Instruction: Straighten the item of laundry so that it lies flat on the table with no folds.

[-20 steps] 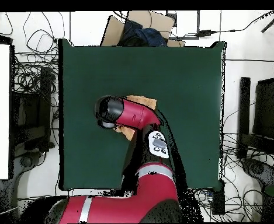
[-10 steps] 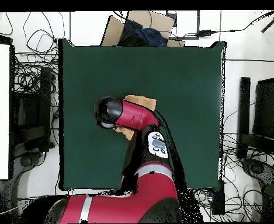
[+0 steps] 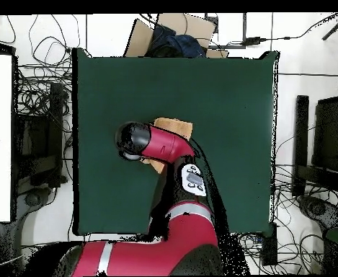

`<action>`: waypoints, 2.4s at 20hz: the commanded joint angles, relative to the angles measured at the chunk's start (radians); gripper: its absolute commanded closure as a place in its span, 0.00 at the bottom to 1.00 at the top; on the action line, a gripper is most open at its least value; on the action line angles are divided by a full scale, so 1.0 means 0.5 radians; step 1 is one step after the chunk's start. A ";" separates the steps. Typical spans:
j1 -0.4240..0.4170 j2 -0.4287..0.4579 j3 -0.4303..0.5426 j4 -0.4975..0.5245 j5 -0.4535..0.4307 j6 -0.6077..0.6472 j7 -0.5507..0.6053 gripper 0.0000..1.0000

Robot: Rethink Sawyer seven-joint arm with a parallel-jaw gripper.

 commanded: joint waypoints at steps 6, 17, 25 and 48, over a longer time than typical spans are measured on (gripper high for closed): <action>0.007 0.094 0.144 0.111 0.016 -0.053 0.334 0.00; -0.001 0.105 0.153 0.121 0.018 -0.097 0.337 0.00; 0.012 0.082 0.141 0.115 0.024 -0.059 0.350 0.00; 0.064 0.038 0.074 0.120 0.017 -0.059 0.402 1.00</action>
